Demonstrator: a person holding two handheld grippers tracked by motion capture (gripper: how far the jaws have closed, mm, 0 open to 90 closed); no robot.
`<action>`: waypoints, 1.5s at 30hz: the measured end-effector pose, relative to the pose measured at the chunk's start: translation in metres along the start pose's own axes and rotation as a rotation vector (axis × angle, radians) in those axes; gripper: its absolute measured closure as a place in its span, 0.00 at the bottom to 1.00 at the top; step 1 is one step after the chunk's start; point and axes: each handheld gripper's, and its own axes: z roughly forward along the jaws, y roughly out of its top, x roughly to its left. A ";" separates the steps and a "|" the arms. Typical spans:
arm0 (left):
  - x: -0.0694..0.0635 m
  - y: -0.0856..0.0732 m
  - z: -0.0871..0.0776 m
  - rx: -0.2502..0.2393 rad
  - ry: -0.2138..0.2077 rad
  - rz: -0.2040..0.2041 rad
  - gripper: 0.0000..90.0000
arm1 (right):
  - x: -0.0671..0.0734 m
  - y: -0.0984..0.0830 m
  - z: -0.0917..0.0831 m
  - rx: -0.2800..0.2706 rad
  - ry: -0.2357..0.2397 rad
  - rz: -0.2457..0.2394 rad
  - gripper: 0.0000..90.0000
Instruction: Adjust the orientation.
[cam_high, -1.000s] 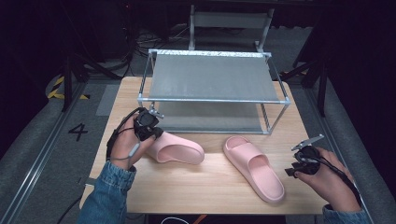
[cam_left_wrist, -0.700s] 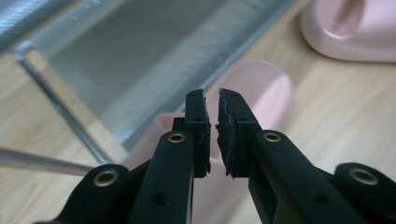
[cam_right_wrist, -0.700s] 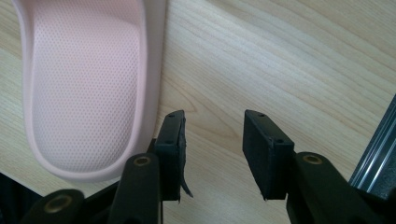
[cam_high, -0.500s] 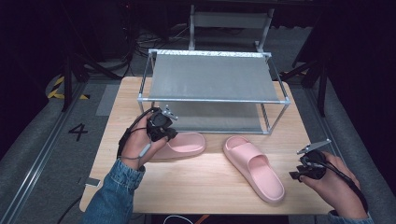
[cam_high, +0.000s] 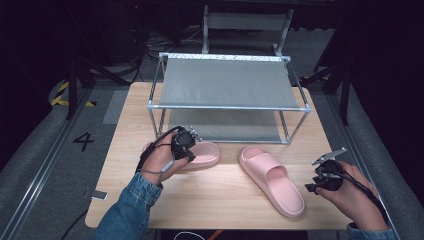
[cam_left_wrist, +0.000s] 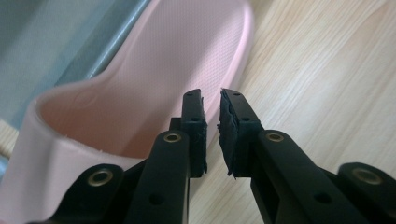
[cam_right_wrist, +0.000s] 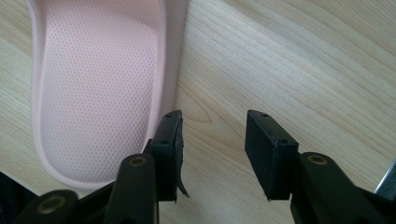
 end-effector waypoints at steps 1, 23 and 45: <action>0.000 -0.001 0.001 0.013 0.002 -0.004 0.90 | 0.000 0.001 0.000 0.000 0.001 -0.003 0.64; -0.001 -0.061 -0.021 0.078 0.008 -0.161 0.86 | 0.007 0.051 0.013 -0.015 0.036 -0.119 0.62; 0.012 -0.108 -0.042 0.031 0.035 -0.354 0.73 | 0.019 0.084 0.022 -0.022 0.060 -0.193 0.62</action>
